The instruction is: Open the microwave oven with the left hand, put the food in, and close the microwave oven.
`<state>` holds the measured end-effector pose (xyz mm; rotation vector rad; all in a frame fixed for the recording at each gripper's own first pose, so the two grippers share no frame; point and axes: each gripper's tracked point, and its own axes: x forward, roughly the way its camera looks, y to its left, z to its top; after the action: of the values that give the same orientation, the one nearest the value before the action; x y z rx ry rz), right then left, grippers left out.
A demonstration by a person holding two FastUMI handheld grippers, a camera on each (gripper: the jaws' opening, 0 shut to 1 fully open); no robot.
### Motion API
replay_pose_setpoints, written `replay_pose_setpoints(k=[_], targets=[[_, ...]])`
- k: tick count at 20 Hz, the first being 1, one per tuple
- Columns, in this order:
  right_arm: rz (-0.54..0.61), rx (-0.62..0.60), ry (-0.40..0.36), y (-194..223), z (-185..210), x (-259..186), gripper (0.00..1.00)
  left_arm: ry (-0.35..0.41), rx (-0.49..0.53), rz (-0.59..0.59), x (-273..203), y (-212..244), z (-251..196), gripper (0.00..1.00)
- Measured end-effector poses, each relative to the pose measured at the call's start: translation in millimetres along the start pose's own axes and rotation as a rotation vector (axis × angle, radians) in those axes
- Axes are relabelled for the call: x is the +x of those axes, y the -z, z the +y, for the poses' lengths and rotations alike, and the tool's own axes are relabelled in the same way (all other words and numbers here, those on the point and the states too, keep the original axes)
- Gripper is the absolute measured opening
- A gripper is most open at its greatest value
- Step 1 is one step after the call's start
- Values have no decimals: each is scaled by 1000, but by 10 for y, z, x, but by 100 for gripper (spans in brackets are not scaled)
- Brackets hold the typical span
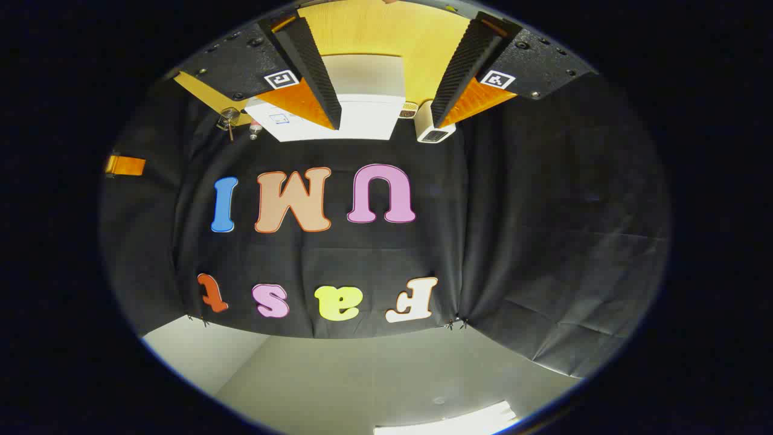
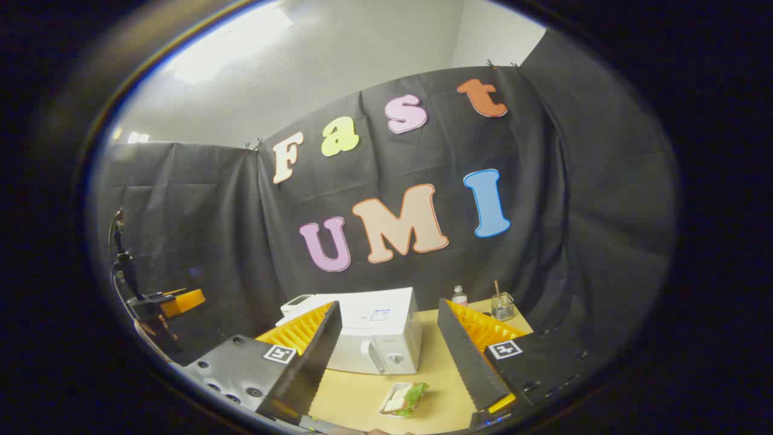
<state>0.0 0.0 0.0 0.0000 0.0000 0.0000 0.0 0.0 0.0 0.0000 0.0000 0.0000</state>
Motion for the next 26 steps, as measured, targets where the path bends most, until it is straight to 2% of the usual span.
replay_pose_setpoints(k=[1,2,3,4,7,8,9,10,11,12,13,14,15,16,17,19,20,24,25,26], targets=[[-4,-7,15,-3,-64,5,92,-3,9,-9,-11,-17,16,93],[-7,-18,34,-15,-127,-4,91,-9,20,-15,-9,-39,27,89],[-12,-25,50,-10,-178,-15,91,-12,24,-21,-15,-57,21,93],[-12,-32,57,-10,-195,-24,91,-11,23,-26,-12,-76,1,89],[0,-43,38,34,-142,-53,92,30,9,-15,-23,-42,-122,93],[6,-37,28,48,-117,-57,99,46,2,-9,-9,-15,-164,93],[10,-35,21,61,-93,-53,92,54,-3,1,-1,13,-180,89],[13,-37,16,66,-77,-50,92,60,-6,9,8,43,-189,93],[14,-44,13,69,-66,-60,99,64,-9,13,11,50,-197,93],[13,-51,11,66,-56,-62,99,63,-12,17,19,57,-192,93],[14,-55,10,77,-49,-57,99,62,-17,16,30,70,-182,89],[16,-53,7,80,-31,-58,92,63,-17,13,37,67,-179,93],[19,-48,3,97,-15,-62,92,64,-14,9,42,68,-174,94],[23,-42,0,105,-12,-61,99,63,-15,4,48,84,-160,94],[25,-36,-1,110,-18,-51,92,67,-15,1,51,87,-154,93],[28,-30,7,126,-59,-34,92,71,-14,-1,58,158,-157,89],[30,-27,9,129,-70,-18,92,70,-11,-6,63,186,-142,94],[35,-7,5,118,-54,2,92,86,-26,-24,70,407,-203,94],[32,-7,2,122,-47,1,92,97,-33,-24,76,481,-232,89],[29,-9,0,111,-38,3,92,109,-39,-22,86,566,-255,94]])
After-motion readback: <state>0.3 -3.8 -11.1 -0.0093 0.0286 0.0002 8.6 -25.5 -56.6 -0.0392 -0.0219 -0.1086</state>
